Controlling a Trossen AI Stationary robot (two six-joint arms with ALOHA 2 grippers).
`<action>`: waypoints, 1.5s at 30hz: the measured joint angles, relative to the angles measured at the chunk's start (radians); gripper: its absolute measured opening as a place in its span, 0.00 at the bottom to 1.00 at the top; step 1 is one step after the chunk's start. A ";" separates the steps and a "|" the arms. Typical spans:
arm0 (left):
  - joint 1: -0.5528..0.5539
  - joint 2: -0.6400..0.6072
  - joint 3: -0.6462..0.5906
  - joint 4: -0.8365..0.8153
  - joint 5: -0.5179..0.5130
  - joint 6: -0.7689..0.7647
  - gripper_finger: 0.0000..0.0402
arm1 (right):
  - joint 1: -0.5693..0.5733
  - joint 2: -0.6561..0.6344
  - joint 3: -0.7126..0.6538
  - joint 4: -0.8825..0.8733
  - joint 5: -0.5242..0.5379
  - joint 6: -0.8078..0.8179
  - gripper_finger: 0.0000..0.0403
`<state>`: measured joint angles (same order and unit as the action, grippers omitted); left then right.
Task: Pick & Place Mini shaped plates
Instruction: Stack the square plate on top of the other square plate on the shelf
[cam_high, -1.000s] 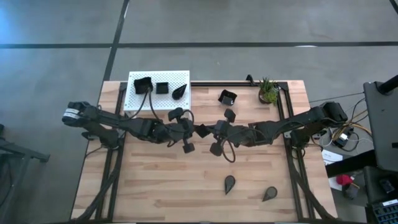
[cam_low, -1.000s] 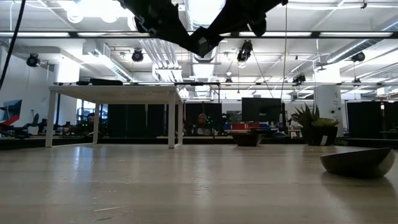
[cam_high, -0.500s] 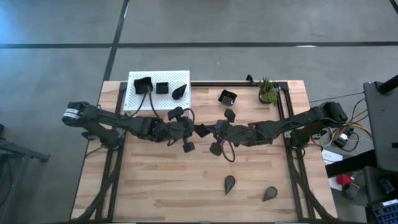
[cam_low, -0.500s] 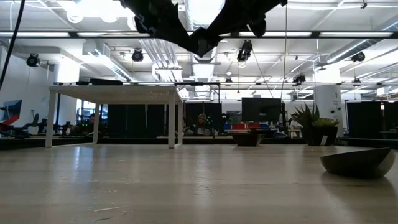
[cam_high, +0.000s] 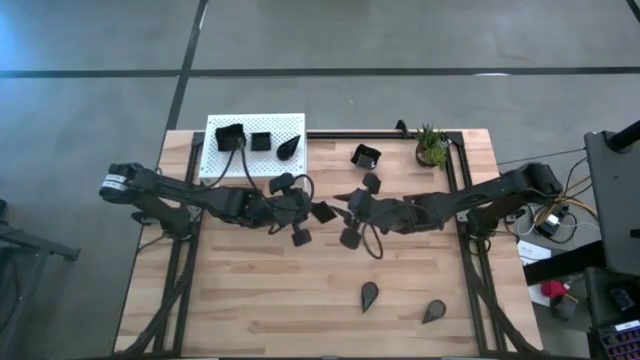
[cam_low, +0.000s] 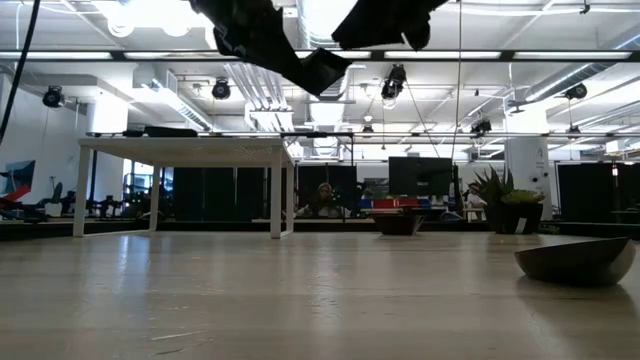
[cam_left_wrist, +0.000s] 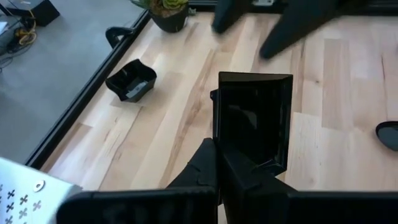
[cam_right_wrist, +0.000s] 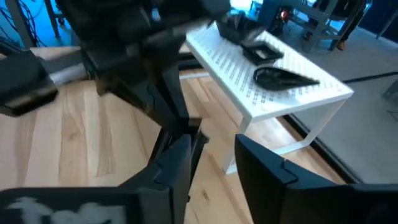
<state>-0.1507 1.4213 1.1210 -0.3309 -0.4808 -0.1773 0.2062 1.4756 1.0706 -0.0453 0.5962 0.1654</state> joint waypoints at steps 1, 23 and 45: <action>0.003 -0.002 0.000 -0.008 0.000 -0.001 0.00 | 0.004 -0.009 0.000 0.001 0.002 -0.008 0.31; 0.393 -0.151 0.169 -0.454 -0.021 -0.230 0.00 | 0.073 -0.138 0.000 -0.004 -0.002 -0.084 0.35; 0.589 -0.170 0.101 -0.601 -0.122 -0.468 0.00 | 0.073 -0.138 0.000 -0.003 -0.002 -0.098 0.31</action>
<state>0.4385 1.2510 1.2217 -0.9317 -0.6029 -0.6449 0.2794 1.3380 1.0702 -0.0483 0.5938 0.0671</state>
